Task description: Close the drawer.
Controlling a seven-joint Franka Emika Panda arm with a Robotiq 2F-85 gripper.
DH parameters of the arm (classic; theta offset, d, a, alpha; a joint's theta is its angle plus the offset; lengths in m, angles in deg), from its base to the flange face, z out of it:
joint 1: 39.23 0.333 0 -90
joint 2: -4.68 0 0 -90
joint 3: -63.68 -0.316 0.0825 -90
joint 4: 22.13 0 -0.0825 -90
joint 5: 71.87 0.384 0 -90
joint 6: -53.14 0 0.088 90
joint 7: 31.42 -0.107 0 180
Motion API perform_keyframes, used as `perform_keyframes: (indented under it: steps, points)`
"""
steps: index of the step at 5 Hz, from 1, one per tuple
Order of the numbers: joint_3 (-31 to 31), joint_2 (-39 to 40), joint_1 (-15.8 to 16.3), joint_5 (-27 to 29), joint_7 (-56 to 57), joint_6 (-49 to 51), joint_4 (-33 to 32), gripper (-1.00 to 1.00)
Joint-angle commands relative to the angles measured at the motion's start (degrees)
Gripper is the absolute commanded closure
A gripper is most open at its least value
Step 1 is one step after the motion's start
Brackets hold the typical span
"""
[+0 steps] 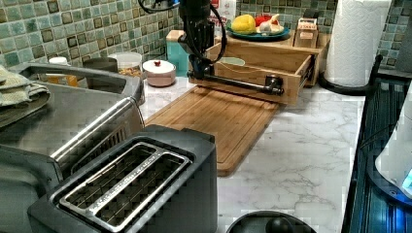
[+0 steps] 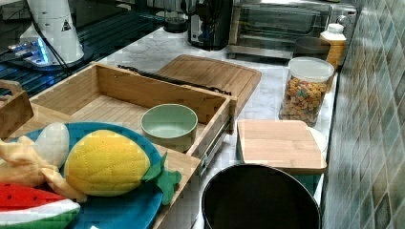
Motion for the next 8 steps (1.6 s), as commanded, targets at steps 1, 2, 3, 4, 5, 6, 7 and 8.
perform_keyframes:
  steps: [1,2,3,4,5,6,7,8]
  points:
    - [2.0,3.1,-1.5,-6.9,-0.8,-3.9,-2.4,1.00]
    - [2.2,3.5,-1.5,-8.4,-4.0,-10.6,-6.8,1.00]
    - [2.0,4.1,-1.4,-5.9,-3.9,-10.6,-8.0,1.00]
    - [2.7,3.9,-1.2,-7.8,-6.9,-11.7,-9.6,1.00]
    - [3.9,4.0,-2.3,-8.4,-4.8,-12.8,-10.1,1.00]
    - [4.8,4.2,-3.9,-7.6,0.2,-13.4,-9.9,1.00]
    - [5.8,4.3,-6.1,-8.4,2.5,-16.9,-10.9,1.00]
    - [7.5,3.9,-7.6,-5.0,7.6,-14.2,-9.3,1.00]
